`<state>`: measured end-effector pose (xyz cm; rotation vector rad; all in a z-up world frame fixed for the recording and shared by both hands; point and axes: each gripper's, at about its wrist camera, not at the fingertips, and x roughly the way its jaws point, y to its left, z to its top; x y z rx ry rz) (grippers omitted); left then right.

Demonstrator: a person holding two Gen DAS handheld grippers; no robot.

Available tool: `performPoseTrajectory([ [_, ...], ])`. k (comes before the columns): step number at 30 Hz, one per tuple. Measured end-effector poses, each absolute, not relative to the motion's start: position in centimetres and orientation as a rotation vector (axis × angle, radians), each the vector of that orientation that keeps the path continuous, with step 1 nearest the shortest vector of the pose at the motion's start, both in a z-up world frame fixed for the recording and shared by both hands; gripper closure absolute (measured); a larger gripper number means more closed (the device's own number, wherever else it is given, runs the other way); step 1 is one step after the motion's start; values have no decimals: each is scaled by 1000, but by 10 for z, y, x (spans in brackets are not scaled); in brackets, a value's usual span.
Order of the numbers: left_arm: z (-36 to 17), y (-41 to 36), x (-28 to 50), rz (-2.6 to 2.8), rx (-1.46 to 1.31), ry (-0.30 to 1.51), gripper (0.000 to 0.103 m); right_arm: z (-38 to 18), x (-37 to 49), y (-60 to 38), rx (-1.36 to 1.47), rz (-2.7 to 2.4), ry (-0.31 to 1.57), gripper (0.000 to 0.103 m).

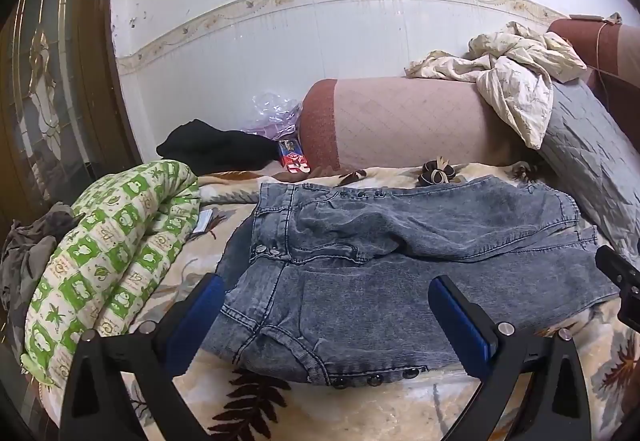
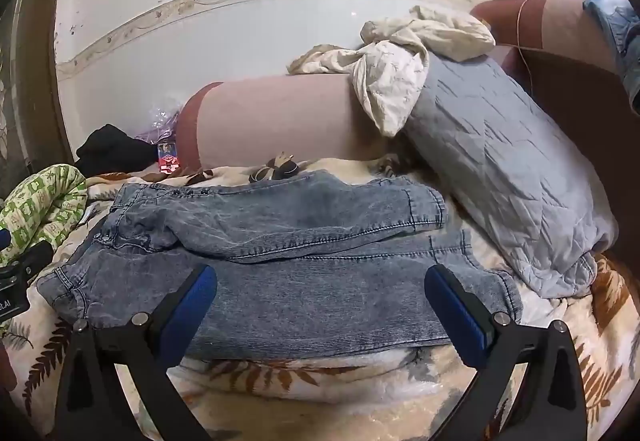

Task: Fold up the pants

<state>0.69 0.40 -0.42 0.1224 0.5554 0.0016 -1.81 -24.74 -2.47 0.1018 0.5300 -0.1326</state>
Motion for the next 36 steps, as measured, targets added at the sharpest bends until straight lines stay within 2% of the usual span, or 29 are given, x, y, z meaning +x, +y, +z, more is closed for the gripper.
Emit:
performPoseTrajectory([
  [19, -7, 6, 8, 10, 132, 553, 0, -24, -20, -250, 104, -132, 527, 0],
  [36, -50, 37, 50, 110, 151, 635, 0, -27, -6, -295, 203, -192, 558, 0],
])
